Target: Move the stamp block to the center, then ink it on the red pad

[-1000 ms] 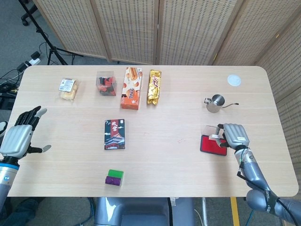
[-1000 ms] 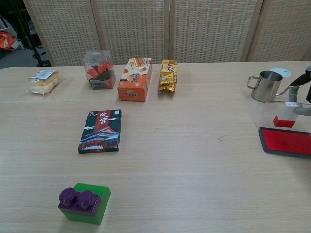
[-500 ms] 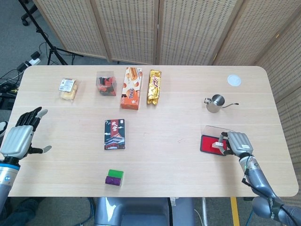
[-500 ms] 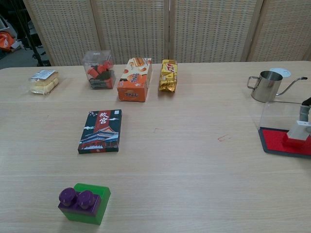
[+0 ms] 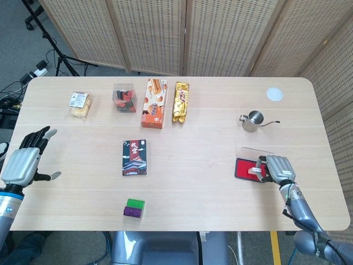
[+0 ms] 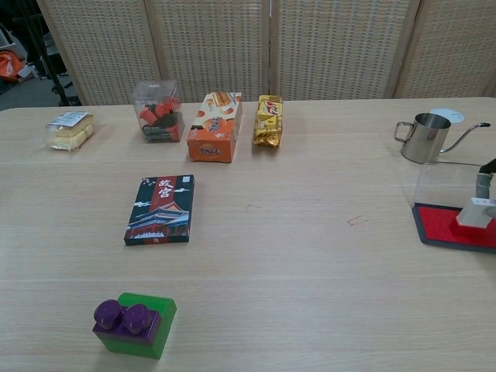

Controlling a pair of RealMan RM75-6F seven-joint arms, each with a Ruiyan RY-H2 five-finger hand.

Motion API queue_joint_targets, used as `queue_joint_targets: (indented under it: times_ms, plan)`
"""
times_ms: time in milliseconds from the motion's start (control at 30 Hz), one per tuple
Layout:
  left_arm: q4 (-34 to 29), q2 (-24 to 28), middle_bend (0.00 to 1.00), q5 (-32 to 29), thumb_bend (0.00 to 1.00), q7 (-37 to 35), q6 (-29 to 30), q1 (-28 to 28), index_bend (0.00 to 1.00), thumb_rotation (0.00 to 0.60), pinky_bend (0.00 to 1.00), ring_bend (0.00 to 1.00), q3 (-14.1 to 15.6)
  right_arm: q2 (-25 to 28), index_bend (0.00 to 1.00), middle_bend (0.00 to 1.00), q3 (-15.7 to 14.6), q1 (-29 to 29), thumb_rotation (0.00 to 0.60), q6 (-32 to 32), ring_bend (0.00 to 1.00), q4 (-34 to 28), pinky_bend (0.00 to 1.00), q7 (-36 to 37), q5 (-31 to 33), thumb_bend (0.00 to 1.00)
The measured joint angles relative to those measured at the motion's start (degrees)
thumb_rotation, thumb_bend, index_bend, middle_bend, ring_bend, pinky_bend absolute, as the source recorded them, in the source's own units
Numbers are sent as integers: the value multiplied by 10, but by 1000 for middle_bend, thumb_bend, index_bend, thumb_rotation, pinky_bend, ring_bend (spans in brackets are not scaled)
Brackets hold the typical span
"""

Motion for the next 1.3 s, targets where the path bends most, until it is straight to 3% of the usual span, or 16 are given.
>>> queue_joint_targets:
  times_ms: [933,1300]
  plan:
    - [-2,2,0,1,0,-4,-1,1,0,600,0,0,3,-19,564,953,1,-7,600,-6,1000,17,1000,-1,-12,595]
    - [-2,4,0,3,0,-7,-1,2,0,600,0,0,3,9,564,953,18,-11,600,16,1000,-35,1000,16,-30,595]
